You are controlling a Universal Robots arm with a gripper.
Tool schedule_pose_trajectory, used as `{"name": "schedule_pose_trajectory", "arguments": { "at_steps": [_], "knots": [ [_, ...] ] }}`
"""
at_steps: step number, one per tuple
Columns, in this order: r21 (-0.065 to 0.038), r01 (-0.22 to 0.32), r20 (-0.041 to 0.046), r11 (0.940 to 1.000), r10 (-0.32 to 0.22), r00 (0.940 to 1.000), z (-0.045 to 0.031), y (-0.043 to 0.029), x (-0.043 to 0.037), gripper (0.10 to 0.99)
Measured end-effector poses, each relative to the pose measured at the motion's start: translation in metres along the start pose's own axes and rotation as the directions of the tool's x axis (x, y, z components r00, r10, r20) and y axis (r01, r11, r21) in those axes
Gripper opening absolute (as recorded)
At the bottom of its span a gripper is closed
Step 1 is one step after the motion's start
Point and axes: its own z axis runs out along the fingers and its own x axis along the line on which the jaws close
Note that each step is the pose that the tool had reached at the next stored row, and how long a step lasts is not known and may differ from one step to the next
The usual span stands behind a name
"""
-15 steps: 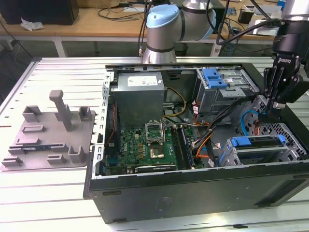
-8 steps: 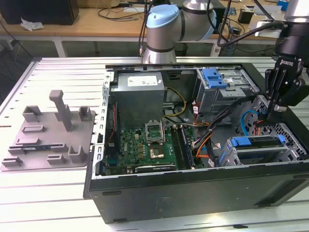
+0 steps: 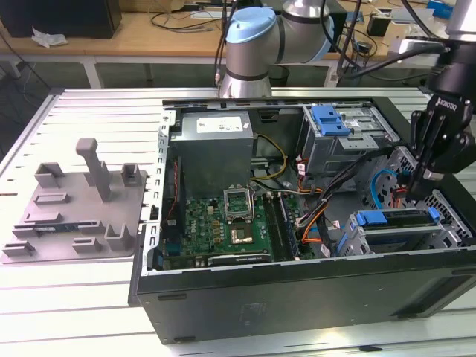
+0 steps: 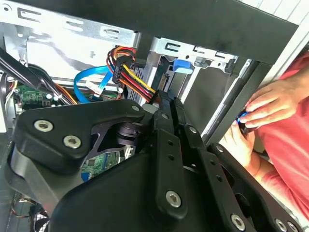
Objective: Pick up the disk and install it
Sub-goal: 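Insert the first disk wire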
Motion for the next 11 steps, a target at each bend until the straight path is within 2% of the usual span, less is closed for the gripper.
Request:
{"name": "schedule_pose_trajectory", "arguments": {
  "at_steps": [3,5,11],
  "knots": [
    [-0.003,0.002,0.0220,1.0000,-0.002,0.9998,0.0015,0.0006,0.0042,0.165],
    [-0.004,0.003,0.0315,1.0000,-0.003,0.9995,0.0024,0.0006,0.0070,0.165],
    [-0.002,0.017,0.0499,0.9999,-0.017,0.9986,0.0035,0.0009,0.0126,0.165]
  ]
}}
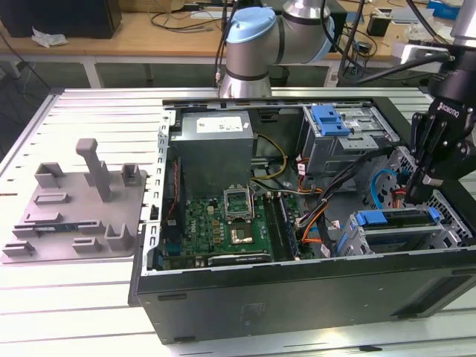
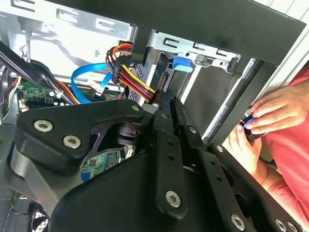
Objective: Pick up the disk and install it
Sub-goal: 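Insert the first disk wire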
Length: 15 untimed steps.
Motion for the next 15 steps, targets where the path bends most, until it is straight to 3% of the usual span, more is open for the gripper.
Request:
{"name": "schedule_pose_trajectory", "arguments": {
  "at_steps": [7,15],
  "knots": [
    [0.013,0.056,0.0323,0.9983,-0.056,0.9979,-0.0006,0.0003,0.0014,0.165],
    [0.024,0.088,0.0491,0.9958,-0.089,0.9948,0.0013,0.0008,0.0091,0.165]
  ]
}}
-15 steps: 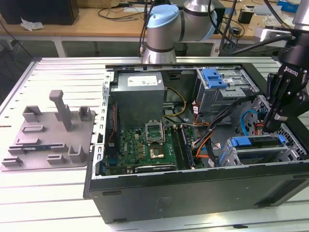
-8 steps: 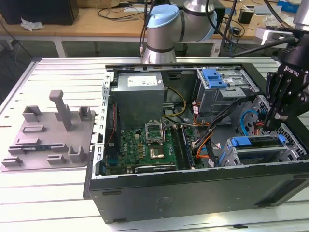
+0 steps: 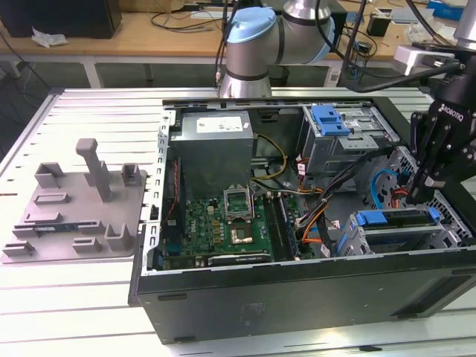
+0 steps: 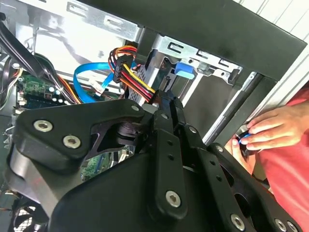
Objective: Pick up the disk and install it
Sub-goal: 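Insert the first disk wire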
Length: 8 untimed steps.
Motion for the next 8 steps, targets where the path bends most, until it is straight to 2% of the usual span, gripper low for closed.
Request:
{"name": "schedule_pose_trajectory", "arguments": {
  "at_steps": [2,5,6,8],
  "knots": [
    [0.003,0.011,0.0063,0.9999,-0.011,0.9999,0.0005,0.0006,0.0020,0.165],
    [0.006,0.031,0.0217,0.9995,-0.031,0.9993,0.0009,0.0008,0.0036,0.165],
    [0.008,0.038,0.0321,0.9993,-0.038,0.9988,0.0012,0.0008,0.0047,0.165],
    [0.008,0.043,0.0420,0.9990,-0.043,0.9982,0.0015,0.0007,0.0060,0.165]
  ]
}}
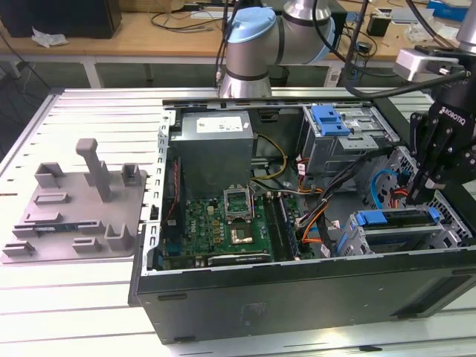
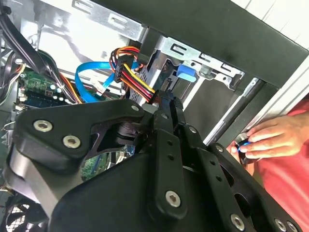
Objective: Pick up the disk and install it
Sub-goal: 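Insert the first disk wire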
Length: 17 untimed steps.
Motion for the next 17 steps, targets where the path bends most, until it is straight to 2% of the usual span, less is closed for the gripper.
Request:
{"name": "schedule_pose_trajectory", "arguments": {
  "at_steps": [2,3,4,6,8,9,10,17],
  "knots": [
    [0.000,0.005,0.0104,1.0000,-0.005,0.9999,0.0003,-0.0001,0.0013,0.165],
    [0.001,0.008,0.0189,1.0000,-0.009,0.9998,0.0005,-0.0001,0.0023,0.165],
    [0.003,0.023,0.0514,0.9997,-0.024,0.9984,0.0015,-0.0004,0.0072,0.165],
    [0.005,0.032,0.0701,0.9995,-0.032,0.9970,0.0023,-0.0006,0.0115,0.165],
    [0.008,0.046,0.0997,0.9989,-0.046,0.9939,0.0039,-0.0010,0.0191,0.165],
    [0.008,0.049,0.1055,0.9988,-0.049,0.9932,0.0046,-0.0012,0.0224,0.165],
    [0.009,0.050,0.1148,0.9987,-0.051,0.9921,0.0052,-0.0014,0.0255,0.165],
    [0.009,0.051,0.1149,0.9987,-0.051,0.9920,0.0052,-0.0014,0.0256,0.165]
  ]
}}
